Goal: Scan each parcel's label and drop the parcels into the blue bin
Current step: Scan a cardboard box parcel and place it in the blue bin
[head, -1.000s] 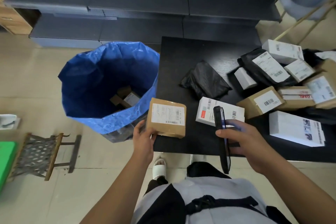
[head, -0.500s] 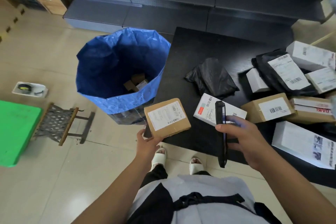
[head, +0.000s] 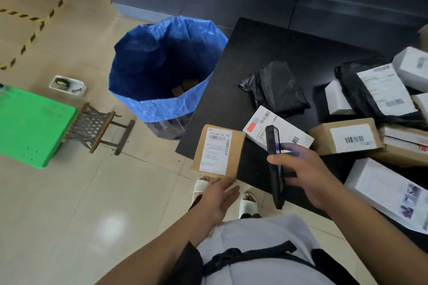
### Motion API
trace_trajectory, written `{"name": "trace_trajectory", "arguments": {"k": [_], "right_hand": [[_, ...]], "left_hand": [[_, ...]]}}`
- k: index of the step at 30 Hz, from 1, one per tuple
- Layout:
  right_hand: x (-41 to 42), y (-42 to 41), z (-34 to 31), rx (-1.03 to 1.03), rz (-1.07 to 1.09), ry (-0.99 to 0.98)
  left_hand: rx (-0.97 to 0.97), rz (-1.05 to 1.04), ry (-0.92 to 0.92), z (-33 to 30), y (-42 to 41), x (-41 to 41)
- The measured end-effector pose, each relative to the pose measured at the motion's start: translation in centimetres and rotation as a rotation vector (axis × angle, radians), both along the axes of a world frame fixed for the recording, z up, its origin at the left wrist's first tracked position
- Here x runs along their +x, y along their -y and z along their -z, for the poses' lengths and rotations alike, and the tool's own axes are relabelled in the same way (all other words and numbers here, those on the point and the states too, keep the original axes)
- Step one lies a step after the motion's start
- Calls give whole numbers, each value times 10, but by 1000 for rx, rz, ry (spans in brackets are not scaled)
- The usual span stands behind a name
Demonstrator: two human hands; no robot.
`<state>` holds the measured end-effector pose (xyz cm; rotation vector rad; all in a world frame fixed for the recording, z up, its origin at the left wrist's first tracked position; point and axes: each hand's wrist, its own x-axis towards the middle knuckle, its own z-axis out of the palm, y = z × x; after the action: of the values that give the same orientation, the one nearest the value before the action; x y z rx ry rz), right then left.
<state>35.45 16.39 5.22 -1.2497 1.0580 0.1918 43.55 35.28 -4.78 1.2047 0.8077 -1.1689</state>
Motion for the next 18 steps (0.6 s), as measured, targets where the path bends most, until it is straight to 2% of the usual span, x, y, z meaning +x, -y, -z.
{"name": "trace_trajectory", "arguments": {"k": [4, 6, 8, 10, 11, 13, 15, 18], "right_hand": [[-7, 5, -3, -21, -19, -1], [-11, 6, -6, -33, -24, 6], [-14, 8, -8, -38, -19, 10], [-18, 9, -11, -40, -17, 14], [-19, 9, -12, -39, -16, 17], [-22, 10, -14, -40, -17, 27], [-23, 9, -17, -54, -16, 30], [-21, 5, -20, -68, -1, 23]], "left_hand": [[-11, 57, -16, 2, -1, -7], [55, 123, -31, -2, -5, -5], [156, 97, -5, -9, -11, 2], [292, 8, 118, -12, -21, 14], [372, 12, 241, -15, -27, 22], [486, 191, 559, -22, -39, 43], [514, 463, 773, -27, -43, 68], [403, 820, 809, -27, -31, 106]]}}
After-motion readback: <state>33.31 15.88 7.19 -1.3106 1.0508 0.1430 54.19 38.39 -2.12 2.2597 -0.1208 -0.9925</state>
